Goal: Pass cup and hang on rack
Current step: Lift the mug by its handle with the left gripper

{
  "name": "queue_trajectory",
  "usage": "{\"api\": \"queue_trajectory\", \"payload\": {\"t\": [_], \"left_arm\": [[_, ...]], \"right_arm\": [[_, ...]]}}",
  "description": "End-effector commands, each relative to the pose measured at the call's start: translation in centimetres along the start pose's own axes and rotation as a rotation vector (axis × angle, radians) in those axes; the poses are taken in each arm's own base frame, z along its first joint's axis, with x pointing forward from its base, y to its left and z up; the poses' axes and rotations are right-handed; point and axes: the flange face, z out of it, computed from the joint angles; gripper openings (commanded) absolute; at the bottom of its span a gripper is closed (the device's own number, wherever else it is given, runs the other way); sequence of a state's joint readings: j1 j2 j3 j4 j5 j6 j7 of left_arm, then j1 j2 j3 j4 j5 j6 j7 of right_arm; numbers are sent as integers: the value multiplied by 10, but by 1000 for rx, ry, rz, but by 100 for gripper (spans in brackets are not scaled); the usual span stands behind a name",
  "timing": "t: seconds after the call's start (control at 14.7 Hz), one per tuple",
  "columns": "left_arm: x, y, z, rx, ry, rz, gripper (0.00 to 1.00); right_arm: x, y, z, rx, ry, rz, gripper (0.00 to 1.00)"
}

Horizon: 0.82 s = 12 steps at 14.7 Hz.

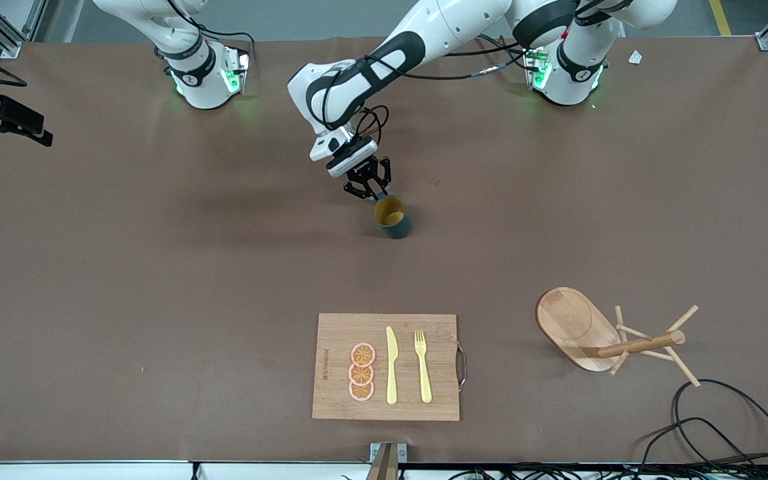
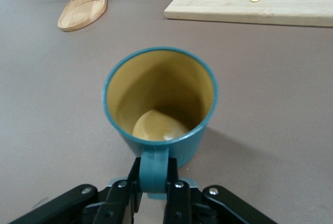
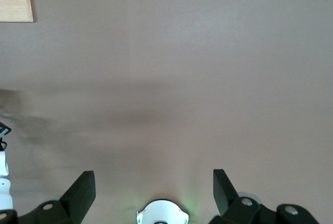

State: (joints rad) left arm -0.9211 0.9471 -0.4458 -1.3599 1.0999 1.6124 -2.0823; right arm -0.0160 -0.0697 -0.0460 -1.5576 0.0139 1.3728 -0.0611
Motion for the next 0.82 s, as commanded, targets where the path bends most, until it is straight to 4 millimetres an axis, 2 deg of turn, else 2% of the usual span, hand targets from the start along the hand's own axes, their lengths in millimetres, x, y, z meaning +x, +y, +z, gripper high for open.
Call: {"api": "queue_trajectory", "payload": {"t": [0.0, 0.27, 0.54, 0.75], "left_arm": [[24, 8, -12, -27, 15, -46, 0], [79, 4, -23, -33, -21, -115, 0], [138, -14, -66, -49, -122, -138, 0], [207, -41, -98, -69, -217, -198, 0]], "right_arm": [[-15, -2, -7, 3, 23, 9, 100], [-15, -1, -8, 3, 28, 9, 100], [-13, -7, -9, 1, 43, 0, 100], [-12, -7, -9, 1, 46, 0, 100]]}}
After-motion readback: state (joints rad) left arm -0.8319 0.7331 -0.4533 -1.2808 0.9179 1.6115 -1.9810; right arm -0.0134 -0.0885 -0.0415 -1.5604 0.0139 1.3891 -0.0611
